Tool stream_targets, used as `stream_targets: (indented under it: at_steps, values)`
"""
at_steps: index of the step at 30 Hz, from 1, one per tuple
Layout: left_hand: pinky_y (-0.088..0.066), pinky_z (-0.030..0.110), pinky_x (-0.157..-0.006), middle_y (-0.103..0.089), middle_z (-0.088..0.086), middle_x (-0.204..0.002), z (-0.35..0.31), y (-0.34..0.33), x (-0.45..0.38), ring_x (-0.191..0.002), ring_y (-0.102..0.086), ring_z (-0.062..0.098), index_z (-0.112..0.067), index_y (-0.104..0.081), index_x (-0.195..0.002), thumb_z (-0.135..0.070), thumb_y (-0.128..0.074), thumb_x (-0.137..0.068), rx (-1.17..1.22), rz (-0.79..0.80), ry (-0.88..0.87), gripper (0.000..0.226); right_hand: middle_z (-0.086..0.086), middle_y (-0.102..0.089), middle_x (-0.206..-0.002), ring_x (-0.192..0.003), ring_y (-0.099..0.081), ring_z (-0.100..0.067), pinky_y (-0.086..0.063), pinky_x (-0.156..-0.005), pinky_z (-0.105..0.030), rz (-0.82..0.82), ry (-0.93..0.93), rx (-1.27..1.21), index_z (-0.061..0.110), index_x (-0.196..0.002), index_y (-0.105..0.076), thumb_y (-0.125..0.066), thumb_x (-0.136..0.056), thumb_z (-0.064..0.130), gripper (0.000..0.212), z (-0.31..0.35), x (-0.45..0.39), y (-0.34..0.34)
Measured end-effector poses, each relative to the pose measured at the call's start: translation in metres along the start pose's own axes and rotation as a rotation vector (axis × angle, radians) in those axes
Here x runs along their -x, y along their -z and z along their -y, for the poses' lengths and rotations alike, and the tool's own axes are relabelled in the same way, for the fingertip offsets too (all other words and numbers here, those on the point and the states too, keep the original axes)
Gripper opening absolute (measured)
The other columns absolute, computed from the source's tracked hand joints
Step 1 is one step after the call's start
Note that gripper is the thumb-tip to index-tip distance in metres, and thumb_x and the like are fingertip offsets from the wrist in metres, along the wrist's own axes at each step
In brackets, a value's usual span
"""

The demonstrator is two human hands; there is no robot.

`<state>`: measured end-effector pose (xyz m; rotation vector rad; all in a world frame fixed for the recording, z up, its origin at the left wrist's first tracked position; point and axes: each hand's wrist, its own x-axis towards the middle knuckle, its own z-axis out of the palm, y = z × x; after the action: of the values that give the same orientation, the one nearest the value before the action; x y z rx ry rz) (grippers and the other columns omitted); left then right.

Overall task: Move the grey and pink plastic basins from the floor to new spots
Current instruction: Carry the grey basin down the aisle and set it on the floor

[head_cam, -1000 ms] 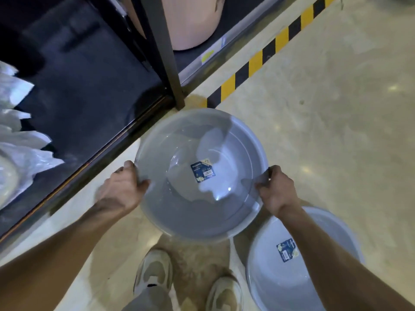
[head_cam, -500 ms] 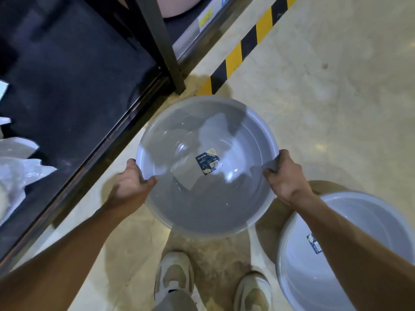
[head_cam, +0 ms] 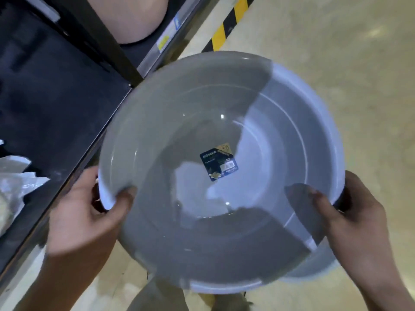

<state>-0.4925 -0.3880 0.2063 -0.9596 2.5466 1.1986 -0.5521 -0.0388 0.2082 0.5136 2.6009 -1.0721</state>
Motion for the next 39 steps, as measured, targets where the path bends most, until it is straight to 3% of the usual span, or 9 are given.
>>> stream_targets:
  at_steps: [4, 7, 11, 14, 17, 25, 29, 35, 39]
  values:
    - [-0.056, 0.026, -0.055, -0.074, -0.025, -0.087, -0.037, -0.017, 0.027, -0.07, -0.072, 0.003, -0.051, -0.06, -0.102, -0.054, -0.065, -0.077, 0.01, 0.079, -0.066, 0.025, 0.015, -0.07, -0.086, -0.069, -0.063, -0.01, -0.048, -0.052, -0.013, -0.115, -0.07, -0.072, 0.038, -0.105, -0.063, -0.071, -0.086, 0.025, 0.024, -0.02, 0.031, 0.053]
    - [-0.049, 0.012, -0.043, -0.072, -0.03, -0.081, -0.053, -0.052, 0.034, -0.066, -0.069, -0.004, -0.049, -0.058, -0.096, -0.047, -0.069, -0.083, -0.041, 0.168, -0.092, 0.018, 0.006, -0.068, -0.078, -0.067, -0.06, -0.016, -0.048, -0.054, -0.027, -0.134, -0.148, -0.046, 0.033, -0.108, -0.063, -0.069, -0.086, 0.028, 0.023, -0.056, 0.042, 0.074]
    - [-0.047, 0.019, -0.052, -0.067, -0.018, -0.072, -0.052, -0.126, 0.038, -0.07, -0.07, 0.008, -0.037, -0.058, -0.107, -0.039, -0.07, -0.087, -0.114, 0.302, -0.106, 0.023, -0.004, -0.06, -0.064, -0.061, -0.056, -0.019, -0.043, -0.052, -0.036, -0.198, -0.257, -0.003, 0.028, -0.105, -0.061, -0.067, -0.086, 0.032, 0.02, -0.125, 0.048, 0.08]
    - [-0.05, 0.016, -0.055, -0.065, -0.014, -0.085, -0.046, -0.185, 0.05, -0.074, -0.066, 0.01, -0.028, -0.054, -0.125, -0.03, -0.066, -0.095, -0.151, 0.424, -0.138, 0.032, -0.007, -0.062, -0.073, -0.07, -0.059, -0.028, -0.045, -0.059, -0.038, -0.234, -0.393, -0.057, 0.026, -0.108, -0.06, -0.064, -0.084, 0.028, 0.024, -0.181, 0.047, 0.067]
    - [-0.051, 0.029, -0.065, -0.065, -0.003, -0.096, -0.038, -0.233, 0.055, -0.073, -0.06, 0.014, -0.02, -0.05, -0.135, -0.028, -0.062, -0.098, -0.205, 0.479, -0.14, 0.04, -0.008, -0.065, -0.084, -0.082, -0.062, -0.036, -0.051, -0.073, -0.045, -0.213, -0.502, -0.089, 0.022, -0.118, -0.058, -0.063, -0.088, 0.017, 0.031, -0.232, 0.04, 0.052]
    - [-0.044, 0.034, -0.07, -0.07, 0.021, -0.102, -0.012, -0.301, 0.056, -0.089, -0.065, 0.038, 0.0, -0.054, -0.116, -0.019, -0.064, -0.096, -0.486, 0.526, -0.129, 0.029, -0.013, -0.065, -0.096, -0.096, -0.061, -0.039, -0.042, -0.075, -0.038, -0.111, -0.558, 0.021, 0.01, -0.129, -0.056, -0.059, -0.09, 0.011, 0.039, -0.303, 0.017, 0.025]
    - [-0.046, 0.034, -0.067, -0.068, 0.016, -0.09, -0.003, -0.314, 0.051, -0.085, -0.067, 0.039, -0.007, -0.049, -0.113, -0.015, -0.059, -0.096, -0.456, 0.543, -0.035, 0.021, -0.026, -0.062, -0.11, -0.104, -0.057, -0.043, -0.042, -0.083, -0.039, -0.088, -0.565, 0.04, 0.006, -0.13, -0.057, -0.056, -0.09, 0.007, 0.04, -0.32, 0.009, 0.012]
    - [-0.041, 0.019, -0.051, -0.06, -0.003, -0.08, 0.001, -0.318, 0.038, -0.071, -0.062, 0.012, -0.022, -0.05, -0.099, -0.019, -0.067, -0.092, -0.398, 0.555, 0.058, 0.019, -0.003, -0.059, -0.087, -0.074, -0.057, -0.025, -0.043, -0.061, -0.031, -0.033, -0.746, -0.179, 0.026, -0.132, -0.048, -0.051, -0.089, 0.01, 0.046, -0.329, 0.007, 0.007]
    - [-0.06, 0.039, -0.077, -0.07, 0.008, -0.095, -0.023, -0.301, 0.042, -0.09, -0.07, 0.03, -0.026, -0.056, -0.108, -0.014, -0.073, -0.09, -0.308, 0.618, 0.117, 0.027, 0.004, -0.062, -0.085, -0.078, -0.06, -0.02, -0.044, -0.061, -0.031, -0.069, -0.763, -0.261, 0.03, -0.129, -0.053, -0.051, -0.085, 0.006, 0.05, -0.316, 0.008, 0.035]
